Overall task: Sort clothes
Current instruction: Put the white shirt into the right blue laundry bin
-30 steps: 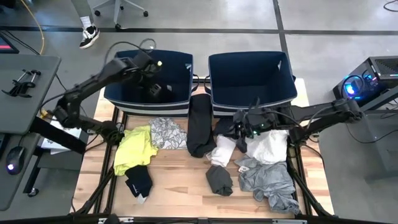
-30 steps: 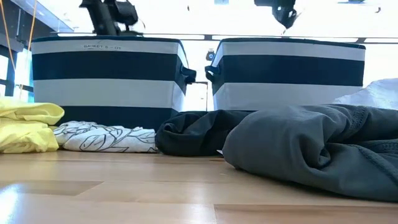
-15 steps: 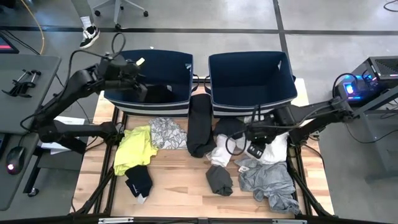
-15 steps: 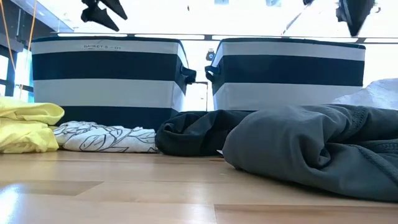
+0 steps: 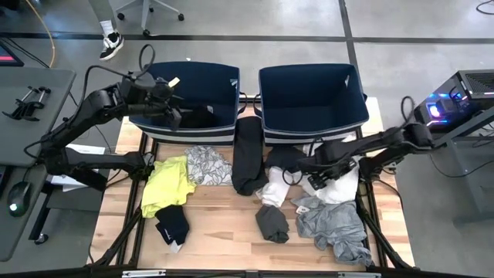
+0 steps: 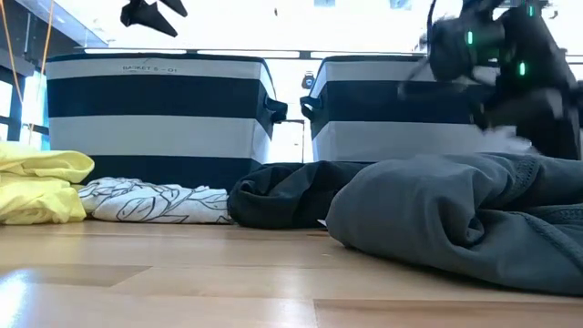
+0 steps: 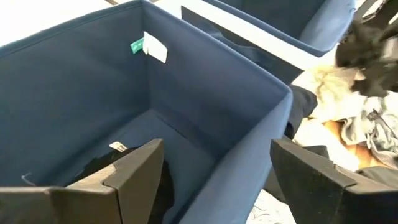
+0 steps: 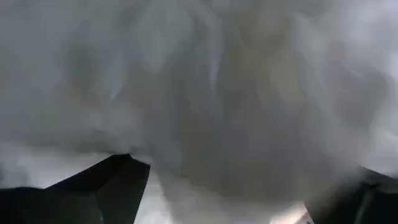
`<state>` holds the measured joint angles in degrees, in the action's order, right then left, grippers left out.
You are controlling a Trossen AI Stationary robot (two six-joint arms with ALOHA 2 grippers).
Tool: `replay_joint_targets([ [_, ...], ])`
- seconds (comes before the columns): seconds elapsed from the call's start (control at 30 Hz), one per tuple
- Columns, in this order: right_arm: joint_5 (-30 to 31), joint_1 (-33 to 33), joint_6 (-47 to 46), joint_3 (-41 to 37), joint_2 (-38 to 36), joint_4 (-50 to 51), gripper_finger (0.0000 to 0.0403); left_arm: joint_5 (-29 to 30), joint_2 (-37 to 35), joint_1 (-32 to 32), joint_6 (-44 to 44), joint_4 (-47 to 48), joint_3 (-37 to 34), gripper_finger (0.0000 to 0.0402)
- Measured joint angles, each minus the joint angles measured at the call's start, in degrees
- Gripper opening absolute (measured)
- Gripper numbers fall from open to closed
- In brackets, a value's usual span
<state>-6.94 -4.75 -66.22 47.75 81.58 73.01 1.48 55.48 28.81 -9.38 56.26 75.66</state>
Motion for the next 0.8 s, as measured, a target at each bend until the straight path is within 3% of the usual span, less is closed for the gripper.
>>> replay_joint_targets([
  [0.2,-3.5,0.8,-2.8,-9.1,4.6,-16.9,0.0259,0.0,0.0,-1.1,0.0,0.0,0.0,0.0282],
  [0.33,-3.0,0.7,-3.6,-9.1,5.8,-16.9,0.0154,0.3,0.0,-1.6,0.0,0.0,0.0,0.0282],
  [0.47,2.8,0.6,-3.0,-5.8,3.2,-12.1,0.0039,0.4,0.0,-1.5,0.0,0.0,0.0,0.0282],
  [0.6,6.8,-0.3,-4.5,1.3,-1.7,-2.9,0.0035,0.4,0.0,-1.6,0.0,-0.4,0.0,0.0282],
  [0.8,5.0,-2.2,-5.7,20.0,-7.4,11.3,0.0035,0.4,0.0,-1.5,0.0,-0.9,0.0,0.0282],
])
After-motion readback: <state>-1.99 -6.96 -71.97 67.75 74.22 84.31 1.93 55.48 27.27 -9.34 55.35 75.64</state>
